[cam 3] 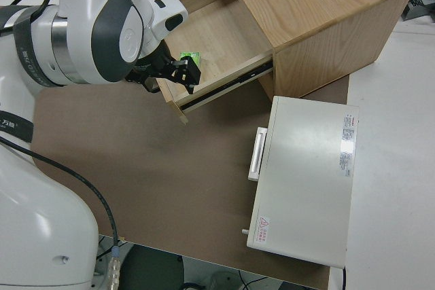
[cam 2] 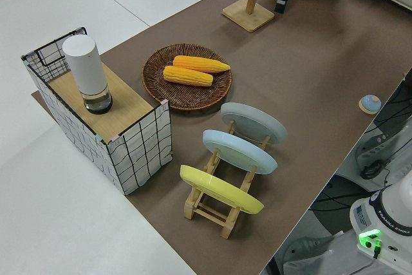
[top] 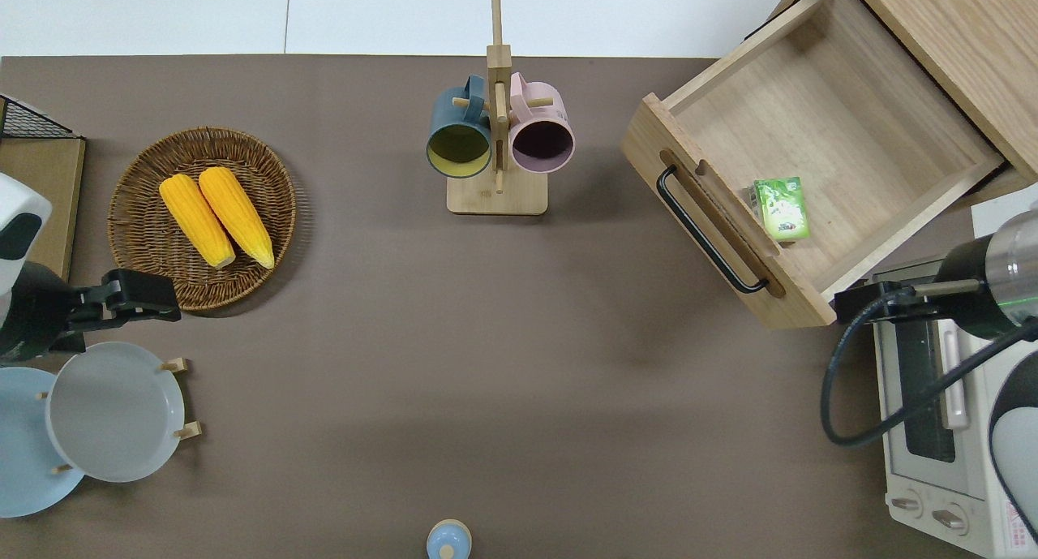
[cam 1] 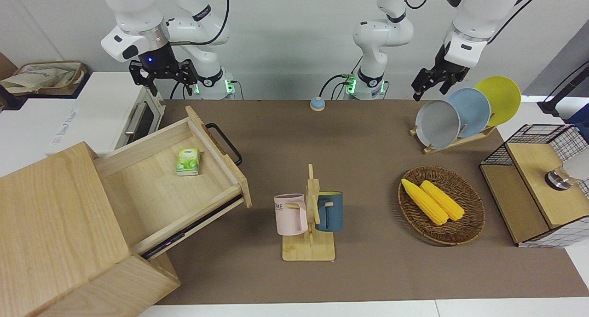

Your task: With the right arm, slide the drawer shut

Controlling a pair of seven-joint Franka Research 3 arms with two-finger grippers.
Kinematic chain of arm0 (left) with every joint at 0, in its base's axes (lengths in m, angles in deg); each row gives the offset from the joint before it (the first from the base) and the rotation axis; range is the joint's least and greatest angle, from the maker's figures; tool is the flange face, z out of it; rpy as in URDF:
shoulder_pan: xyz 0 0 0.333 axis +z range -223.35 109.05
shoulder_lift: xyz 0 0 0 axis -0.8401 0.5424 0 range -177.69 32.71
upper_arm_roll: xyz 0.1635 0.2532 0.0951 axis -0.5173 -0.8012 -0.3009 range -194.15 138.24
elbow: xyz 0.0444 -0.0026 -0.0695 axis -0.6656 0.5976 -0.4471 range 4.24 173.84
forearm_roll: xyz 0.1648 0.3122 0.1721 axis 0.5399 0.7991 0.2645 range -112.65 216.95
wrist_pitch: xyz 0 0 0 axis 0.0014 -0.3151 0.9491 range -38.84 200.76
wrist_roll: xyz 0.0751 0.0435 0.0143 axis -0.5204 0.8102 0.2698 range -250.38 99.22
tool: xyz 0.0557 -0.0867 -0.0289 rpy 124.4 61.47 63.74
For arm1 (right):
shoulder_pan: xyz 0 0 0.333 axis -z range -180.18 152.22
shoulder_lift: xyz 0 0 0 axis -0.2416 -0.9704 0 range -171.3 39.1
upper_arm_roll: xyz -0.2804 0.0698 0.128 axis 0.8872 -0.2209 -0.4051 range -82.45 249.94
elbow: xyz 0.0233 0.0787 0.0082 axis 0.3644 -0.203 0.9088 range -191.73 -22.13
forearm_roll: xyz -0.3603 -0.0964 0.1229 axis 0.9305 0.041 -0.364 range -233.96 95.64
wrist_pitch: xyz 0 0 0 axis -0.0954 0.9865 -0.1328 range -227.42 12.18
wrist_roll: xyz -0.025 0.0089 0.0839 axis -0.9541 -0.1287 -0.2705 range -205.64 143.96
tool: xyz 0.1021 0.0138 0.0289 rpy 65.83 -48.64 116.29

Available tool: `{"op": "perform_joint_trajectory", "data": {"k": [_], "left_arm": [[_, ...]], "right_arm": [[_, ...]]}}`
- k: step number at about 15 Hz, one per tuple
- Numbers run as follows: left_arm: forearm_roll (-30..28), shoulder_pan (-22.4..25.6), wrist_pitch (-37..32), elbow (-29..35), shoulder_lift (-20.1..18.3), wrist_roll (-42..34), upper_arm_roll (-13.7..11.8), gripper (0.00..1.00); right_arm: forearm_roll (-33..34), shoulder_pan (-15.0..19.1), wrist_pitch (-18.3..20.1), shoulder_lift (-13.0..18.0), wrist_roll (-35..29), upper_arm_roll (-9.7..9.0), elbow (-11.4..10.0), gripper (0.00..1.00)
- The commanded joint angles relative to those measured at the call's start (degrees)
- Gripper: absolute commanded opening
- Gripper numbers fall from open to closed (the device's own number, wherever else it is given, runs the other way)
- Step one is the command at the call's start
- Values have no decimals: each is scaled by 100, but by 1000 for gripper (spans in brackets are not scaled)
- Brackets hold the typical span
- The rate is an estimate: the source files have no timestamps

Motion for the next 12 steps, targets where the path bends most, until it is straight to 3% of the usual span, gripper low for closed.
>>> {"op": "perform_joint_trajectory", "data": {"k": [1, 5, 6, 7, 8, 9, 10, 12], "left_arm": [[-5, -7, -97, -21, -48, -51, -25, 993], [-5, -7, -89, -21, -48, -51, -25, 993], [-5, -7, -97, -21, -48, -51, -25, 993], [-5, -7, -89, -21, -48, -51, -25, 993], [-5, -7, -89, -21, -48, -51, -25, 993], [-5, -7, -89, -21, -48, -51, -25, 993], [-5, -7, -97, -21, -48, -51, -25, 993], [-5, -7, -89, -21, -48, -51, -25, 993]], "right_arm": [[57, 12, 49, -85, -275, -37, 139, 992], [101, 12, 58, -77, -305, -125, 139, 973], [101, 12, 75, -77, -314, -125, 139, 898], [101, 12, 93, -77, -340, -142, 139, 750], [101, 12, 119, -68, -610, -221, 147, 393], [92, 12, 137, -68, -1021, -283, 217, 153], [83, 12, 198, -68, -1269, -396, 218, 16], [5, 3, 321, -42, -2023, -590, 218, 0]]}}
